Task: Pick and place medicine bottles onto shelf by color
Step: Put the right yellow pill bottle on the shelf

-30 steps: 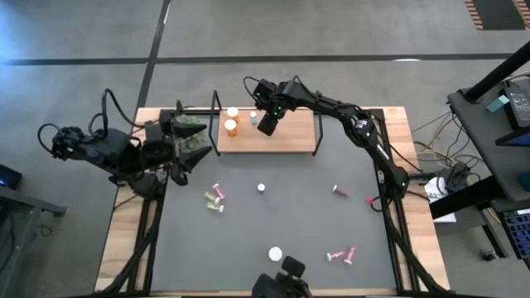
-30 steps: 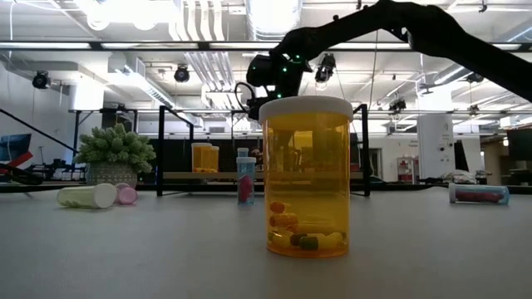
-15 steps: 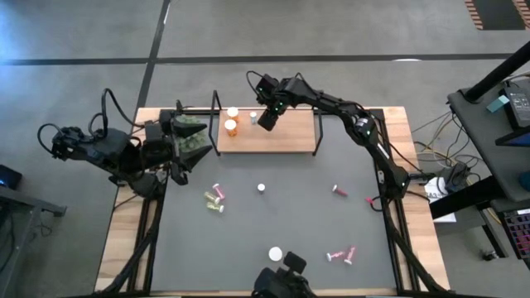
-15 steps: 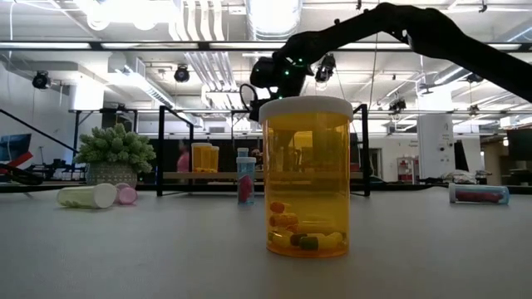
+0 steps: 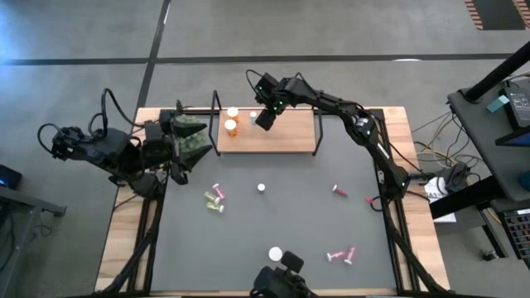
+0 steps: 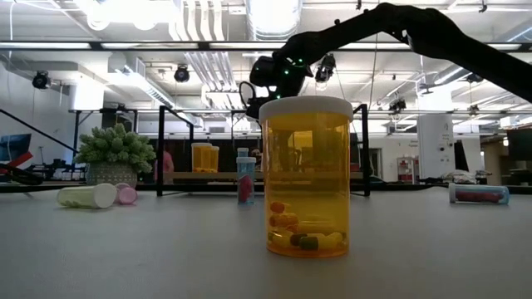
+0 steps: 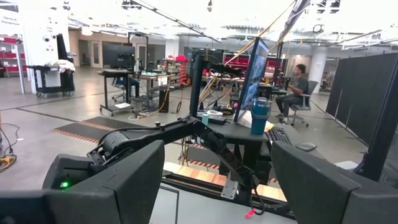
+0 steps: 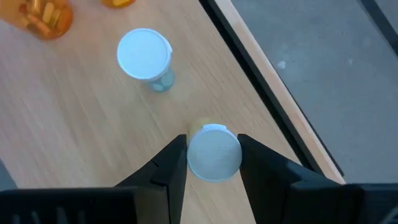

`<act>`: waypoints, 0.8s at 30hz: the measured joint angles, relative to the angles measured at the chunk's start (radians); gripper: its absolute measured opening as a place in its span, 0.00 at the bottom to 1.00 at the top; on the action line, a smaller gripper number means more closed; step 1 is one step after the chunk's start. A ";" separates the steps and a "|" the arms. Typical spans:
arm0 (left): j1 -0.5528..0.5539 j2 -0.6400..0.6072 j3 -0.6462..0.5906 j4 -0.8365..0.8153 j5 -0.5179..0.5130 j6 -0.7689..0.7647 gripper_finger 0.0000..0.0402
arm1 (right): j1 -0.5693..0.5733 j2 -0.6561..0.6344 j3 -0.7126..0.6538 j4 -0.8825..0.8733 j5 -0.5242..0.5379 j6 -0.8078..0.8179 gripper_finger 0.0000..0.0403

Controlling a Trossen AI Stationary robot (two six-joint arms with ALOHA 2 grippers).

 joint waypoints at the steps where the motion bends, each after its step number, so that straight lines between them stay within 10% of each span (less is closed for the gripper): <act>1: 0.000 0.001 0.000 0.000 0.000 0.000 0.69 | 0.000 0.000 0.000 -0.001 0.000 0.000 0.30; 24: 0.000 0.001 0.000 0.000 0.000 -0.001 0.69 | -0.001 0.000 -0.005 -0.025 0.000 -0.026 0.33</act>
